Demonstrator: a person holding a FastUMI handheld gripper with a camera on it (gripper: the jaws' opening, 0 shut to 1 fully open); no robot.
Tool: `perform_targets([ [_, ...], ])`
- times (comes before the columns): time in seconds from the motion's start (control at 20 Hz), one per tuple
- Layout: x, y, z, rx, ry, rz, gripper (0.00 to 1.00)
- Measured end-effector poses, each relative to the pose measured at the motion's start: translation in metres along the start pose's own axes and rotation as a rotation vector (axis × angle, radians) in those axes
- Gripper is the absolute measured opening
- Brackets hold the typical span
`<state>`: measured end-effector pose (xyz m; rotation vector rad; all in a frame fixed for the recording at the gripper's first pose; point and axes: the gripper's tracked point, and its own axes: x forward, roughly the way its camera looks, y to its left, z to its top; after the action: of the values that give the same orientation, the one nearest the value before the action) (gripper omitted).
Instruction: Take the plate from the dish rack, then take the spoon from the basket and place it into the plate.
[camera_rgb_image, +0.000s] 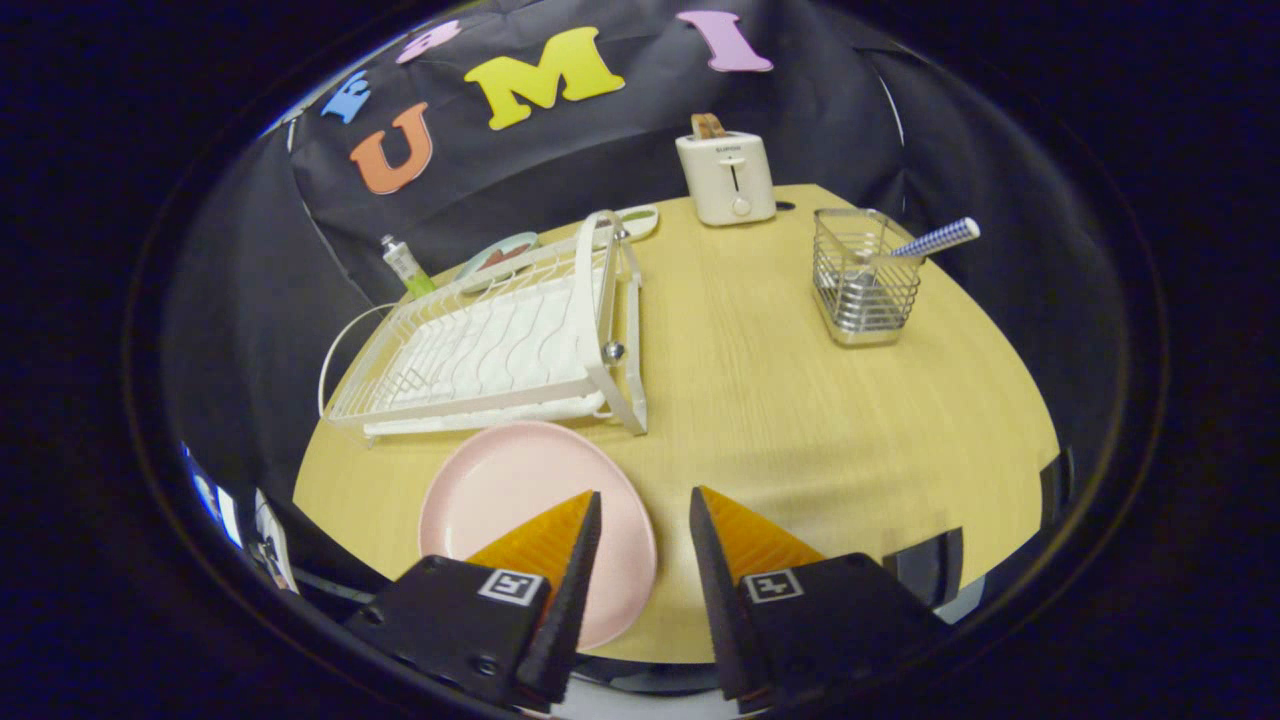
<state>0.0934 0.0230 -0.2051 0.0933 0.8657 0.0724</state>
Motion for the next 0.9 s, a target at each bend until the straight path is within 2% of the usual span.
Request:
perform_targets([
  [0.1, -0.013, -0.028, 0.024, -0.086, -0.149, -0.079, 0.87],
  [0.2, -0.029, -0.052, 0.042, -0.127, -0.278, -0.143, 0.92],
  [0.3, -0.041, -0.067, 0.049, -0.12, -0.352, -0.132, 0.96],
  [0.4, -0.045, -0.092, 0.055, -0.1, -0.391, -0.155, 0.97],
  [0.65, -0.047, -0.137, 0.057, -0.079, -0.392, -0.18, 0.97],
  [0.9, -0.047, -0.166, 0.091, -0.069, -0.474, -0.153, 0.97],
])
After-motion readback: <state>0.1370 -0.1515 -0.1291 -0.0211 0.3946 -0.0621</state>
